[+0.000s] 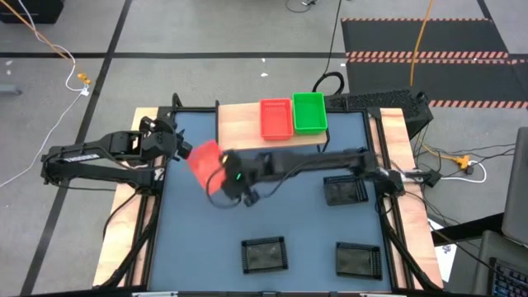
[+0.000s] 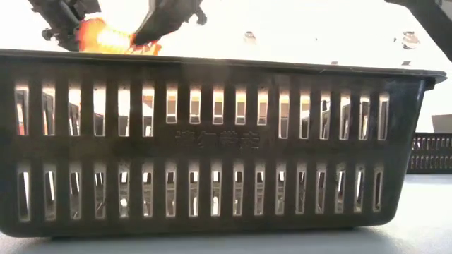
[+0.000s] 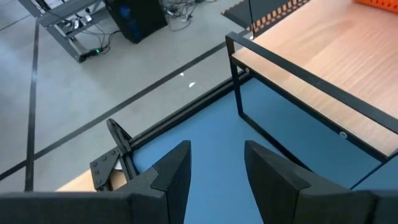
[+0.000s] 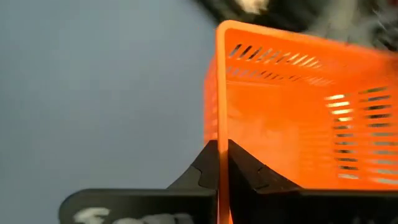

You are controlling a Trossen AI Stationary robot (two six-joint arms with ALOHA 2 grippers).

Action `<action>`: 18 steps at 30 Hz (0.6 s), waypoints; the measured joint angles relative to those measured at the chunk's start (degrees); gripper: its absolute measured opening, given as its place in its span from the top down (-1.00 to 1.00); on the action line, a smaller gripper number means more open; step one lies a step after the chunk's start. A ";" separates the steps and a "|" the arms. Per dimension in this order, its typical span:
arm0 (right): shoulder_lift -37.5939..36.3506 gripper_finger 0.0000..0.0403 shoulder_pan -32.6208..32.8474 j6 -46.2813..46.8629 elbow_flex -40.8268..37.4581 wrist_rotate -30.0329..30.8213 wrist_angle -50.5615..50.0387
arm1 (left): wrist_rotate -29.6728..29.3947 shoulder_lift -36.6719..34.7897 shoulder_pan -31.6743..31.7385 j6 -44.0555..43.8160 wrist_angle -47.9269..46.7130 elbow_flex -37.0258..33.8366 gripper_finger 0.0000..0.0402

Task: Stack baskets on shelf by color
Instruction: Stack the orange bin on top of the orange bin on the shelf

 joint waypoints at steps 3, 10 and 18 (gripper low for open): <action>-5.83 1.00 -1.56 3.86 0.01 -0.08 -4.28 | -0.01 -0.02 0.00 -0.07 -0.09 0.02 0.24; -19.21 1.00 -6.34 9.34 0.12 10.31 -7.26 | -0.02 0.00 0.00 -1.02 -0.05 0.02 0.24; -23.94 1.00 -14.96 16.69 -1.53 11.63 -19.12 | 1.11 0.46 -0.04 -1.64 0.13 0.02 0.24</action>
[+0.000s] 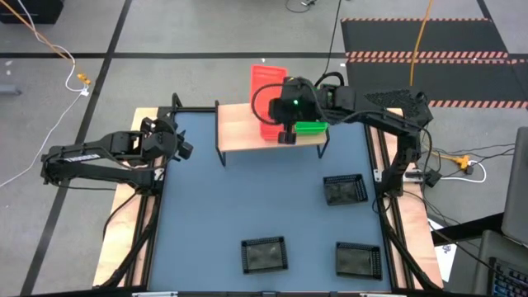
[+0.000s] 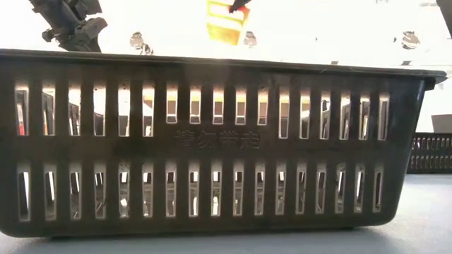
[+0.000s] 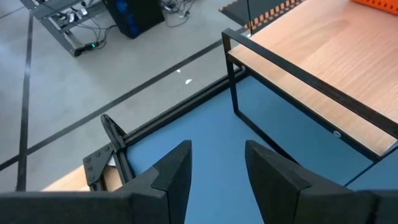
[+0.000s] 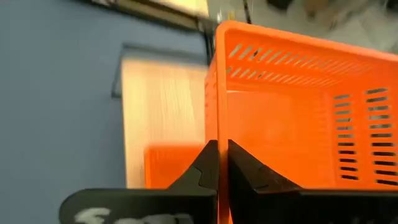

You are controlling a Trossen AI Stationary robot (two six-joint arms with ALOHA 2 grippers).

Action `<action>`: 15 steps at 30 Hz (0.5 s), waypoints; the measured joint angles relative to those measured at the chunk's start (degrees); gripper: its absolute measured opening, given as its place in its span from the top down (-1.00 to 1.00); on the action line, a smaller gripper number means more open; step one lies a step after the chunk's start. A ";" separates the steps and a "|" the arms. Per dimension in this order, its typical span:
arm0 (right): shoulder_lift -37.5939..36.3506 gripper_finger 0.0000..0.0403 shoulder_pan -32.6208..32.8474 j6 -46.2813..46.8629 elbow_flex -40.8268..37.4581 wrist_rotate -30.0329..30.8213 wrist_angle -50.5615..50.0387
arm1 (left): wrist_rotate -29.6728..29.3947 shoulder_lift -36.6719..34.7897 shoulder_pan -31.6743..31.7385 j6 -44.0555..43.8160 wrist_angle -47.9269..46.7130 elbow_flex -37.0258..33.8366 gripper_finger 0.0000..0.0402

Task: Stack baskets on shelf by color
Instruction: Stack the orange bin on top of the orange bin on the shelf

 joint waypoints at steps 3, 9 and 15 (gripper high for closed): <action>-0.50 1.00 -1.89 1.43 -4.36 -0.03 -0.01 | 0.00 0.00 0.04 -0.04 0.04 -0.02 0.24; -0.46 1.00 -3.22 1.88 -14.15 -0.34 3.26 | 0.04 0.00 0.00 -0.23 0.11 -0.01 0.24; -0.69 1.00 -3.44 3.28 -18.88 -0.89 3.94 | 0.17 0.00 0.00 -0.48 0.50 0.00 0.24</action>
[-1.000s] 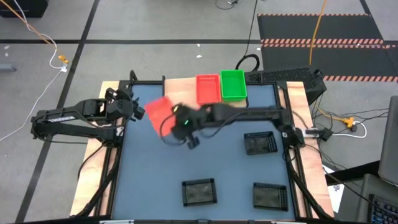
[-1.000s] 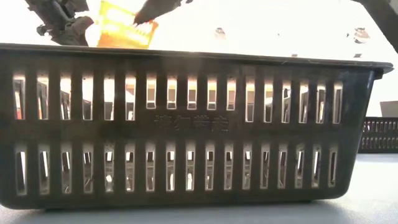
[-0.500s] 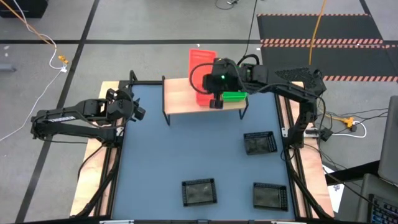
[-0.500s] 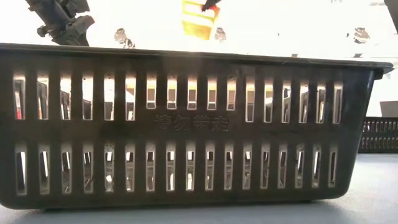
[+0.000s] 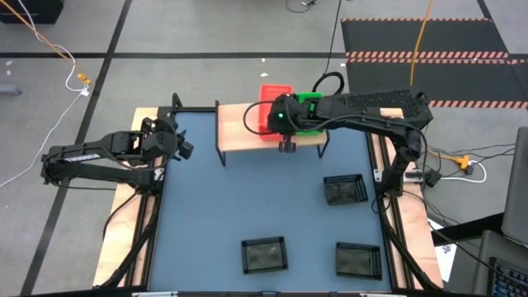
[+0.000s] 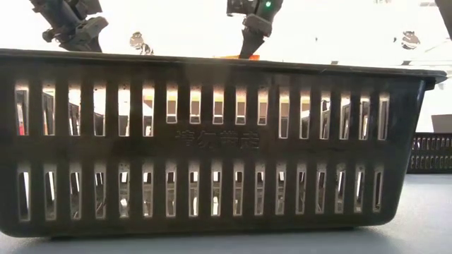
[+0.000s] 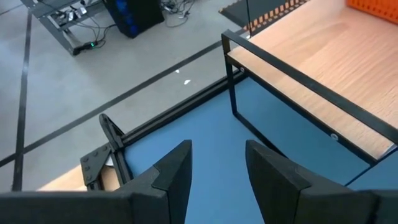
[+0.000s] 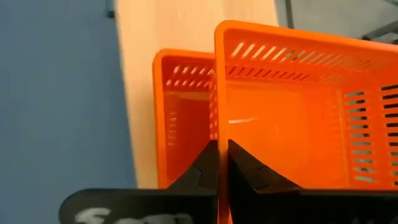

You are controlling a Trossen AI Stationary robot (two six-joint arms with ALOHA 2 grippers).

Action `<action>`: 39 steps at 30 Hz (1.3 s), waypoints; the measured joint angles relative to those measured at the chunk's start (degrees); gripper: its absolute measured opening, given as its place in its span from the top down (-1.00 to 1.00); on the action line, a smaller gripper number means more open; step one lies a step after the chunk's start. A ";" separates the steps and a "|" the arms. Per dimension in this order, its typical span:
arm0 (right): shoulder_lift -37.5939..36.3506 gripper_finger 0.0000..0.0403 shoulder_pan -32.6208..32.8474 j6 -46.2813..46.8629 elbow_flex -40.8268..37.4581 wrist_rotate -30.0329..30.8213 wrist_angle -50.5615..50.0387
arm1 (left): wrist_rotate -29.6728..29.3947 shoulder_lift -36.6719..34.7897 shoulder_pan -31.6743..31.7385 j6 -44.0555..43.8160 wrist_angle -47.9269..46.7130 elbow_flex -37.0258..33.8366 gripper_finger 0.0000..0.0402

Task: Stack baskets on shelf by color
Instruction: Stack the orange bin on top of the orange bin on the shelf

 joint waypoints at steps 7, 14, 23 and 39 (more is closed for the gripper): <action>-1.29 0.96 0.00 0.58 -0.45 -2.33 1.01 | 0.50 0.00 -0.02 1.17 3.20 -0.02 0.24; -4.56 0.97 0.03 2.39 -0.46 -5.76 -0.76 | 1.09 1.03 -0.02 2.19 3.82 -0.01 0.24; -5.36 0.97 0.44 1.33 -7.08 -6.72 2.40 | 1.08 1.86 -0.04 2.45 4.17 -0.02 0.24; -9.02 0.53 0.40 -0.32 -10.18 -1.92 9.09 | 1.07 1.90 -0.02 2.47 4.40 -0.02 0.24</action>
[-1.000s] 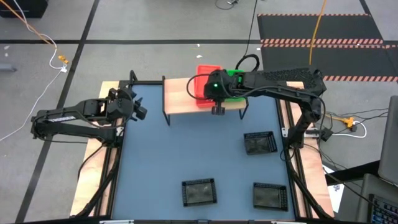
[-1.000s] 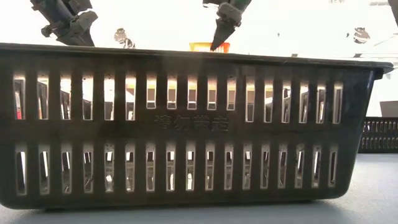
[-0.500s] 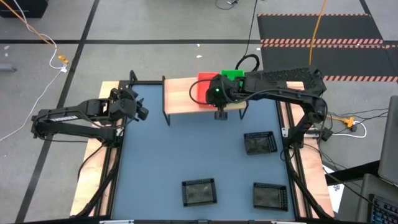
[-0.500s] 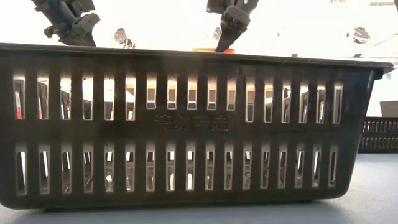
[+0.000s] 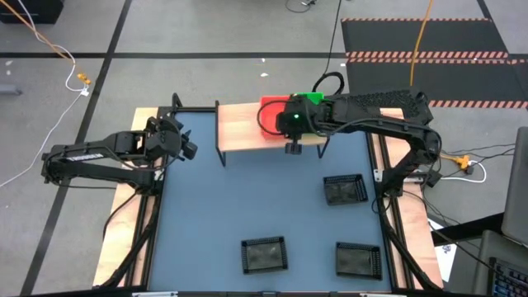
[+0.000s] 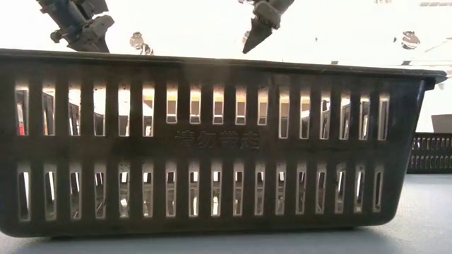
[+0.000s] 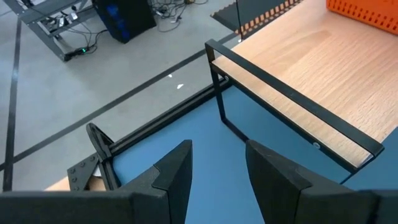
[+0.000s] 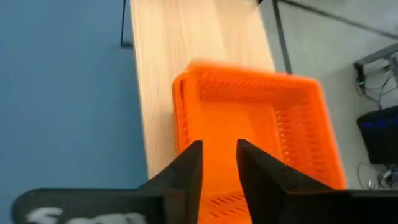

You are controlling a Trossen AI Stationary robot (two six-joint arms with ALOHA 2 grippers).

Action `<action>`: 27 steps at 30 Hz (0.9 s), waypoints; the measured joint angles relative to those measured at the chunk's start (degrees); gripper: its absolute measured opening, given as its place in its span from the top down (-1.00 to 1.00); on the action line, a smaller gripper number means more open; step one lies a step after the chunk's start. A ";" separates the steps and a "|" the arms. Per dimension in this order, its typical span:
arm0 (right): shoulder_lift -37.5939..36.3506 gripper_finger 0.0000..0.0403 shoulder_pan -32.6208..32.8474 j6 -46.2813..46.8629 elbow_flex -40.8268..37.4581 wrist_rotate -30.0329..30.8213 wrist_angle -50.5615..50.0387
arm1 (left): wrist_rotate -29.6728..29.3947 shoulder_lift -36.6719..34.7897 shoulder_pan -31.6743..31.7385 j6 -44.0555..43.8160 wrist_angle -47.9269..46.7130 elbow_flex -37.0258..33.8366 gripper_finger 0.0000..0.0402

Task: Stack baskets on shelf by color
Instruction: Stack the orange bin on top of the orange bin on the shelf, then put the bottom left black bin on the shelf

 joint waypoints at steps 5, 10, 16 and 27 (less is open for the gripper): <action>-4.19 0.36 0.99 0.96 0.00 -0.18 0.58 | -0.02 0.00 0.00 0.00 -0.01 0.00 0.24; -5.23 0.33 3.58 4.34 0.02 -8.46 0.51 | -0.03 0.00 0.00 0.32 0.76 0.00 0.24; -5.25 0.35 11.03 1.88 -5.25 -19.28 4.89 | -0.09 0.00 0.00 5.41 4.98 0.00 0.24; -4.85 0.35 24.04 -12.74 -22.94 -23.03 18.44 | 7.19 3.04 -0.02 13.35 12.67 0.01 0.24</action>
